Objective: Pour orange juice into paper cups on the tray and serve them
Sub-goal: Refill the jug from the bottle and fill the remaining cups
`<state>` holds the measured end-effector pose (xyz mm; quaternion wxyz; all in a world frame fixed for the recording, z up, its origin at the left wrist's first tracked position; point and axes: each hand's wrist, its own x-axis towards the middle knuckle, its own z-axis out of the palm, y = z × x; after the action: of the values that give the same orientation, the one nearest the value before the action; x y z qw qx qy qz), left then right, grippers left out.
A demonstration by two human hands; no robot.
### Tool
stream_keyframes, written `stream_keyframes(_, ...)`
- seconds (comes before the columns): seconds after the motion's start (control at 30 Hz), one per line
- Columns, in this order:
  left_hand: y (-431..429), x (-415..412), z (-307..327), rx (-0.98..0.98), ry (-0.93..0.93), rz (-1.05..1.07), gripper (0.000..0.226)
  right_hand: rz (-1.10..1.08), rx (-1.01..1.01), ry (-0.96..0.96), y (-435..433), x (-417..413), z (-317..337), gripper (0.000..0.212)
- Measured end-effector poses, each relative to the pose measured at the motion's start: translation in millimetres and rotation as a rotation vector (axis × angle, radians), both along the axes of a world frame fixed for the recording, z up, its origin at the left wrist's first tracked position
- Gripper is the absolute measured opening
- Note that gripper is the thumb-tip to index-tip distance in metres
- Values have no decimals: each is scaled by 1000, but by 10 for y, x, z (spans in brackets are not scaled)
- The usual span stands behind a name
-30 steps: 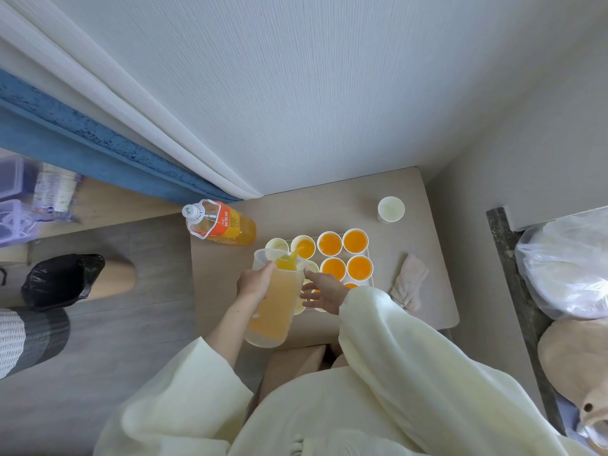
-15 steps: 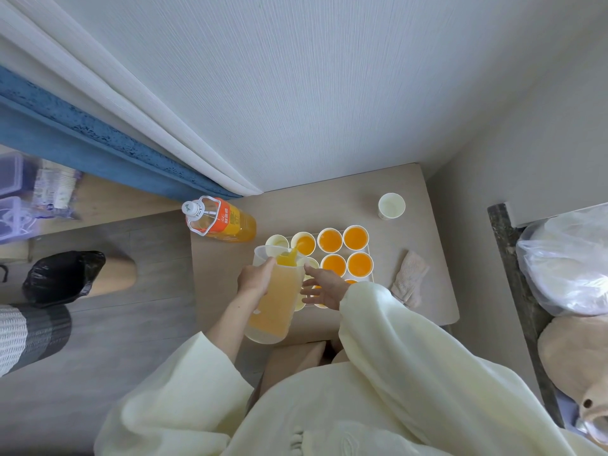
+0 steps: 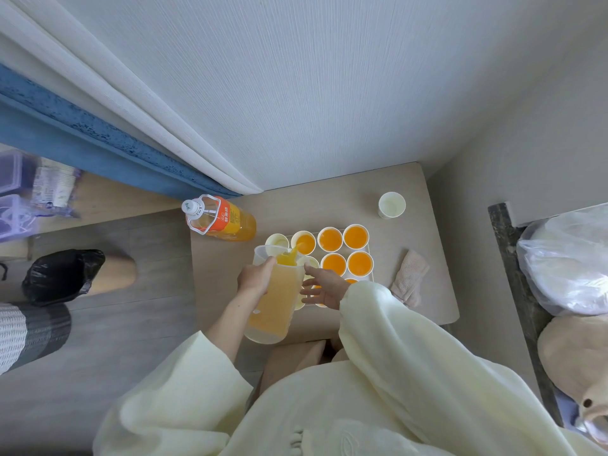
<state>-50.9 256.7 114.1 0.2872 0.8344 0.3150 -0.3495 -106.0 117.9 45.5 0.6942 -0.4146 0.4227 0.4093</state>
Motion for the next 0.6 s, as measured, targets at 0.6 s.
stream_keyframes(0.6,12,-11,-29,8,0,-8,41,-6,7,1,1,-14,0,45)
